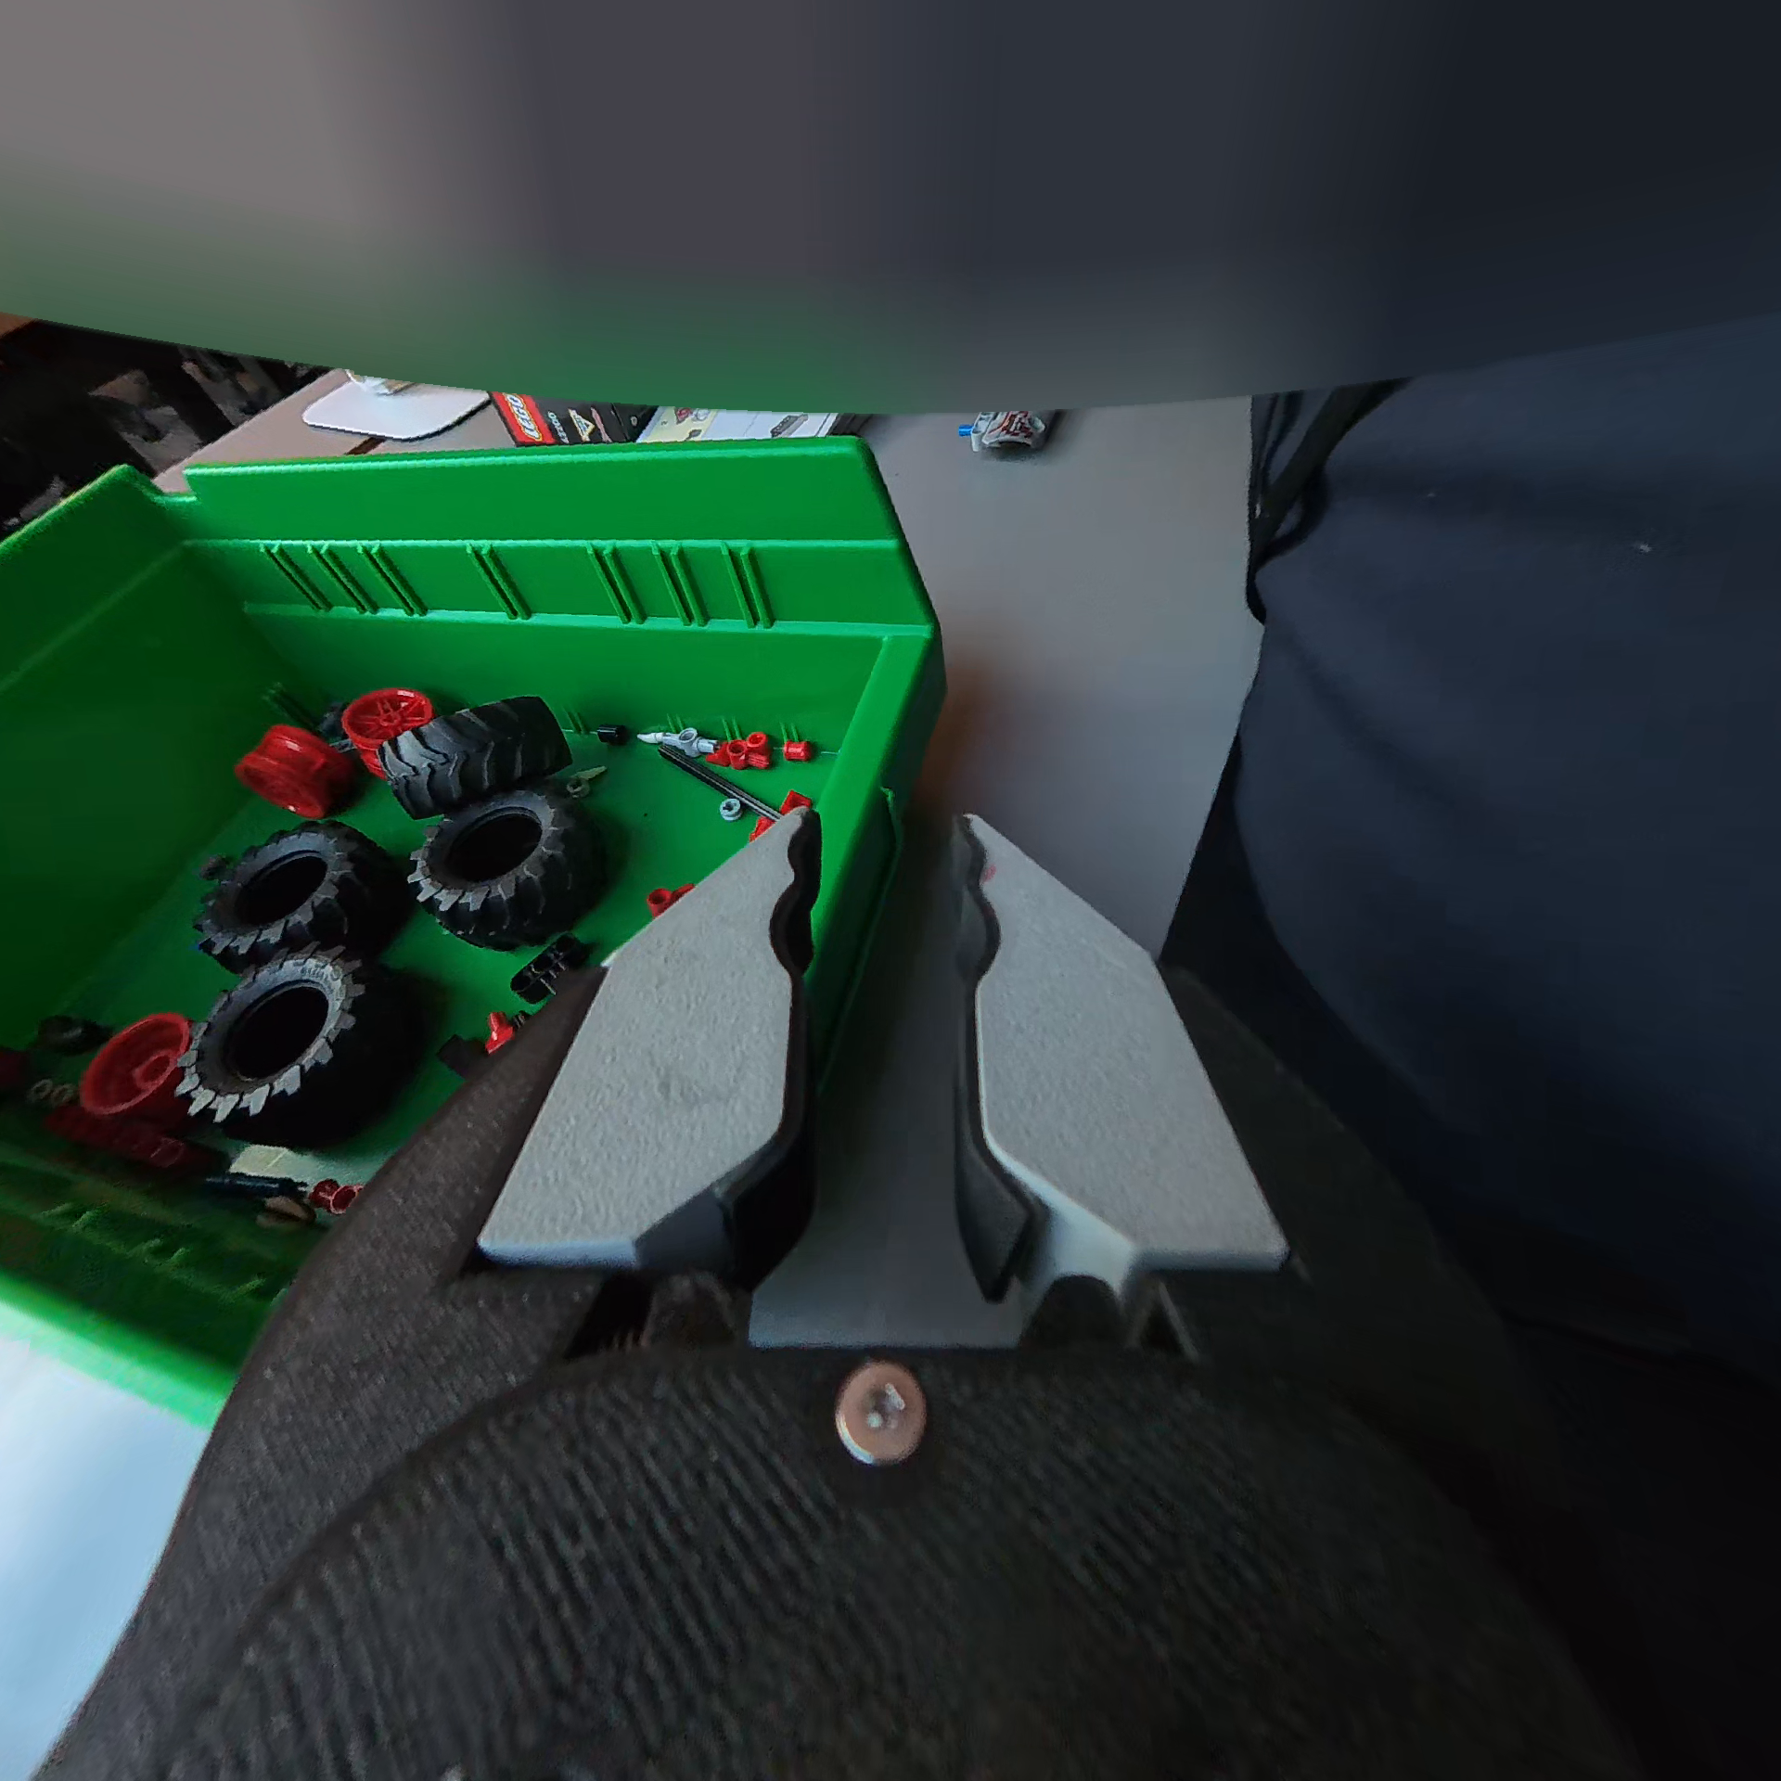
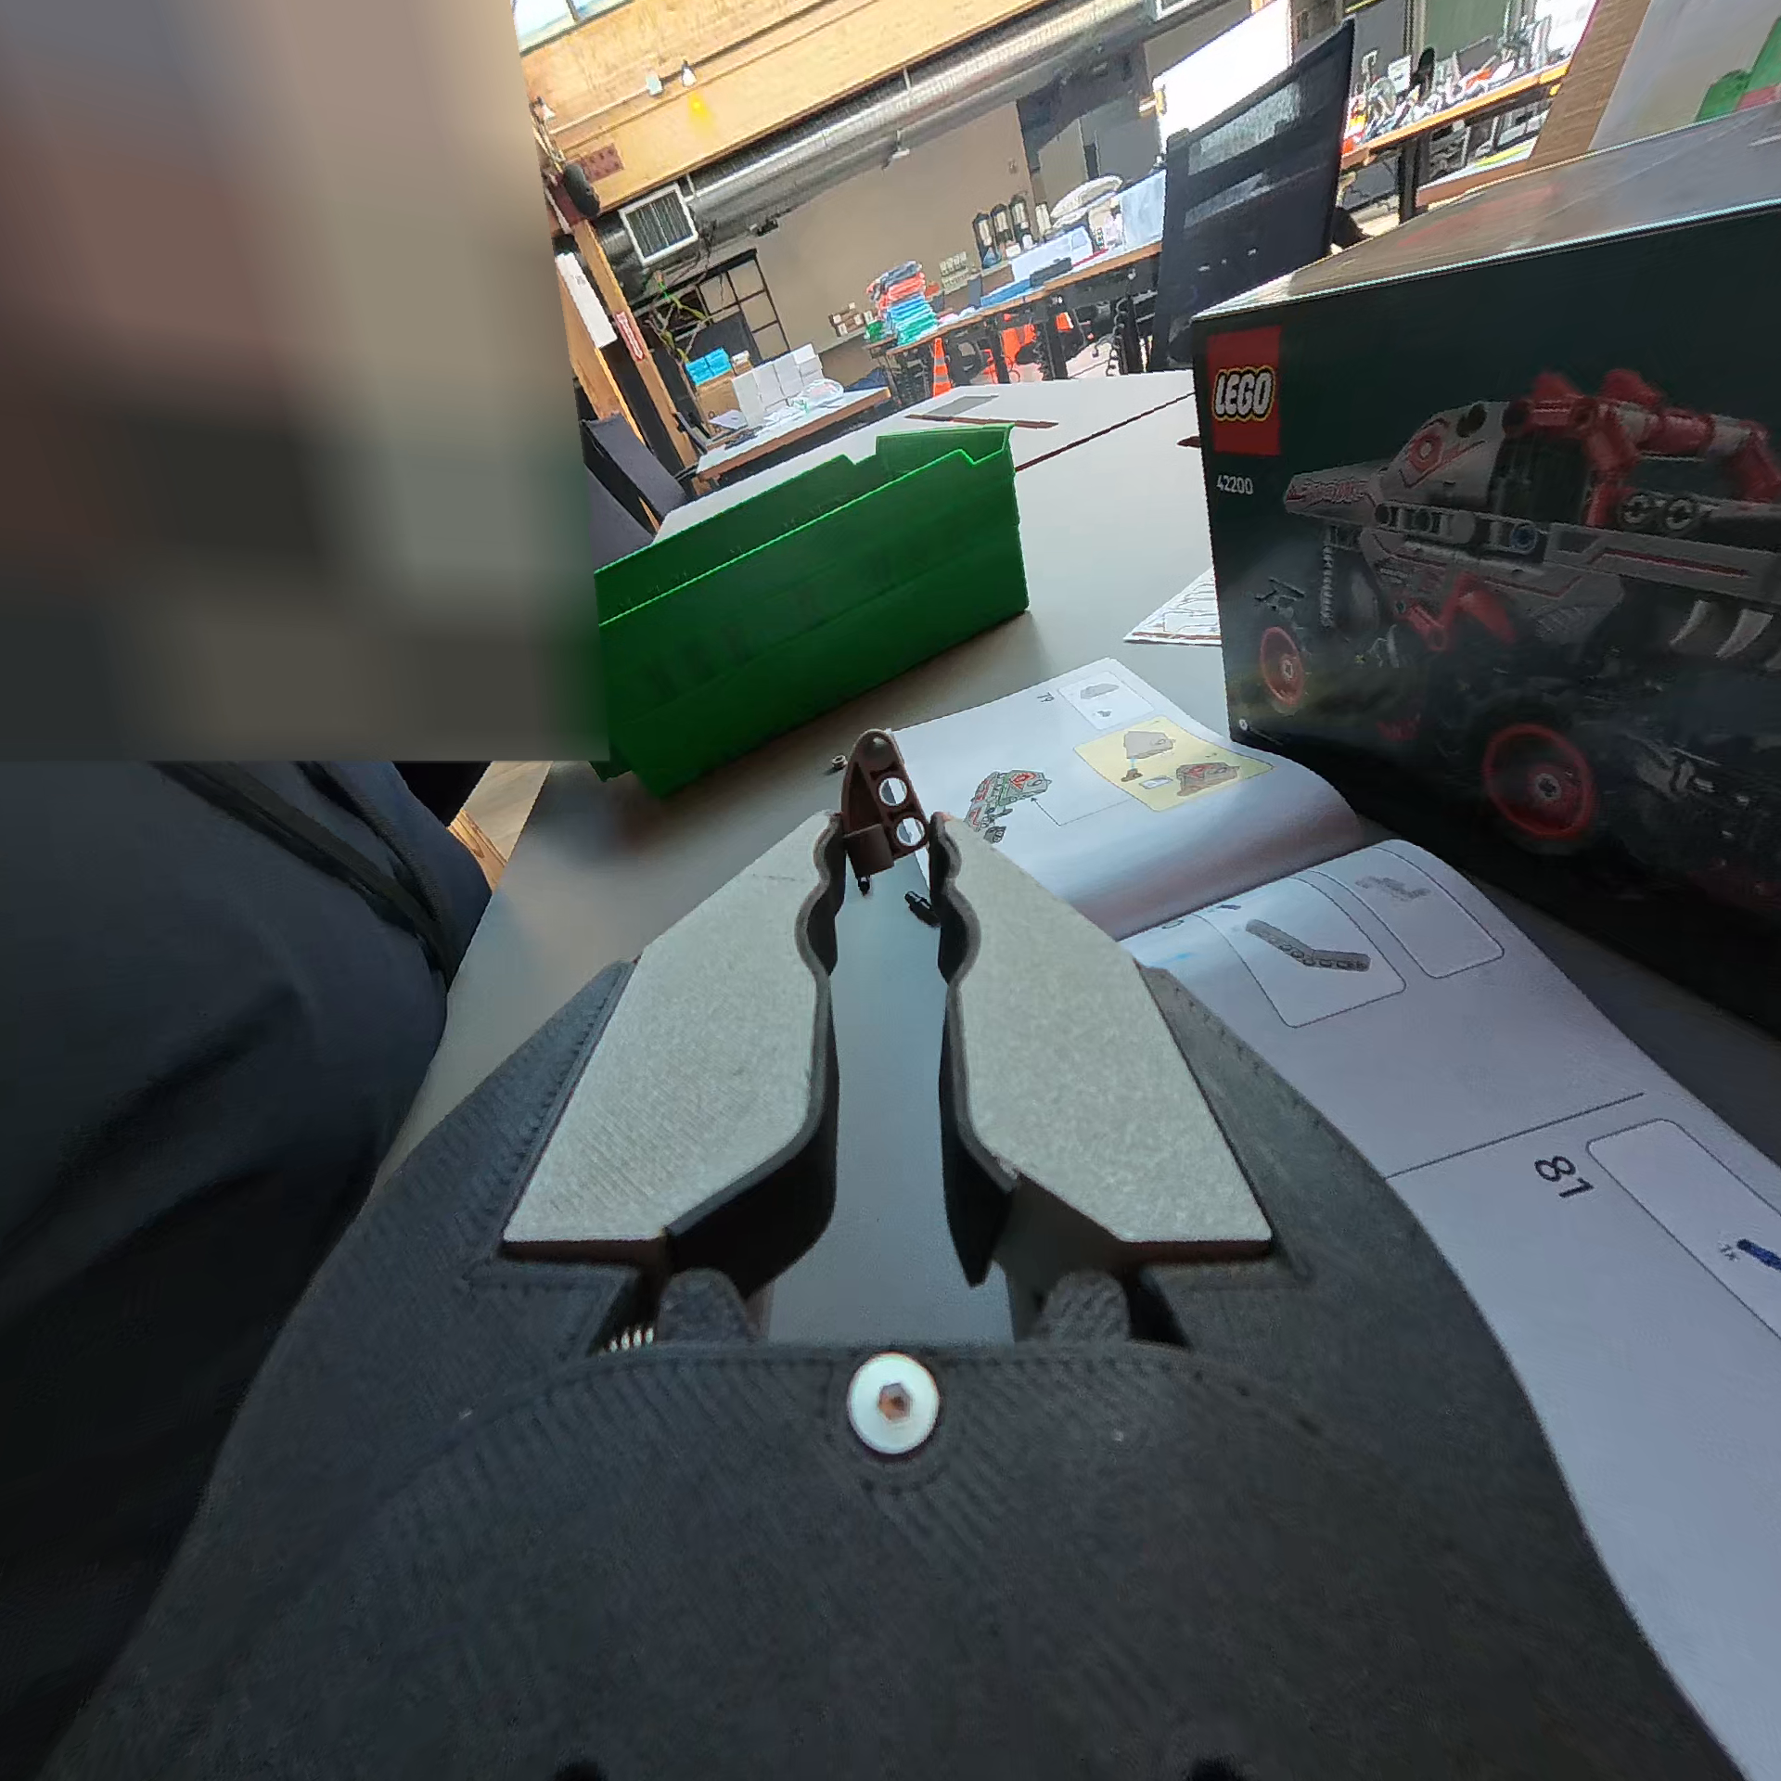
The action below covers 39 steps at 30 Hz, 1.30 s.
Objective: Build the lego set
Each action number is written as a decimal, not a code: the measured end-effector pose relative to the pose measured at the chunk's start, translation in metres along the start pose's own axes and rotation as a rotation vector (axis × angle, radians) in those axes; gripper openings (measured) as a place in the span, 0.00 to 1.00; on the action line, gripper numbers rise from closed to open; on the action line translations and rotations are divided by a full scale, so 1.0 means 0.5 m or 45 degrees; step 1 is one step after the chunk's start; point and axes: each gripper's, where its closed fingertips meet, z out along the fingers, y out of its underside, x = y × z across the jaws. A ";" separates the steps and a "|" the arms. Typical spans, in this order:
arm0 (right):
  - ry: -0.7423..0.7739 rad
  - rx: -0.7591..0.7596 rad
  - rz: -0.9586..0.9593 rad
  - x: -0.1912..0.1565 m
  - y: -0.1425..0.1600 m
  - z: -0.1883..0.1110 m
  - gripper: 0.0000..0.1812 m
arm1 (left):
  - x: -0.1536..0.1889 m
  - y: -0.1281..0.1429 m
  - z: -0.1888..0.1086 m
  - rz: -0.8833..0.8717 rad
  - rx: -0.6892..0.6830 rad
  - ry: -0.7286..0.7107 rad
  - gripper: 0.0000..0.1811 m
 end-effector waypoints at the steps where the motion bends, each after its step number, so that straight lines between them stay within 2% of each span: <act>1: -0.001 0.000 0.000 0.000 0.000 0.000 0.07 | 0.001 -0.001 0.001 0.002 0.003 0.006 0.13; 5: -0.009 -0.002 -0.011 -0.004 0.001 0.000 0.07 | -0.004 -0.008 -0.002 -0.019 0.034 -0.006 0.12; 12: -0.036 -0.015 -0.022 -0.012 0.004 0.004 0.07 | -0.018 0.032 0.009 0.017 -0.103 -0.090 0.11; 21: -0.040 -0.039 0.004 -0.009 0.008 0.008 0.07 | -0.075 0.030 0.010 -0.092 -0.092 -0.182 0.08; 24: -0.033 -0.040 0.036 -0.005 0.009 0.009 0.07 | -0.068 0.025 0.027 -0.107 -0.110 -0.131 0.08; 26: -0.038 -0.038 0.066 -0.005 0.009 0.010 0.07 | -0.061 0.019 0.037 -0.084 -0.138 -0.134 0.17; 28: -0.051 -0.044 0.095 -0.007 0.012 0.011 0.07 | -0.046 0.023 0.052 -0.043 -0.199 -0.128 0.21; 30: -0.066 -0.057 0.122 -0.009 0.015 0.014 0.07 | -0.033 0.041 0.071 -0.005 -0.295 -0.119 0.17; 32: -0.088 -0.068 0.151 -0.015 0.020 0.019 0.07 | -0.051 0.040 0.082 0.047 -0.329 -0.224 0.11; 39: -0.177 -0.084 0.202 -0.047 0.029 0.034 0.07 | -0.094 0.033 0.130 0.009 -0.383 -0.306 0.12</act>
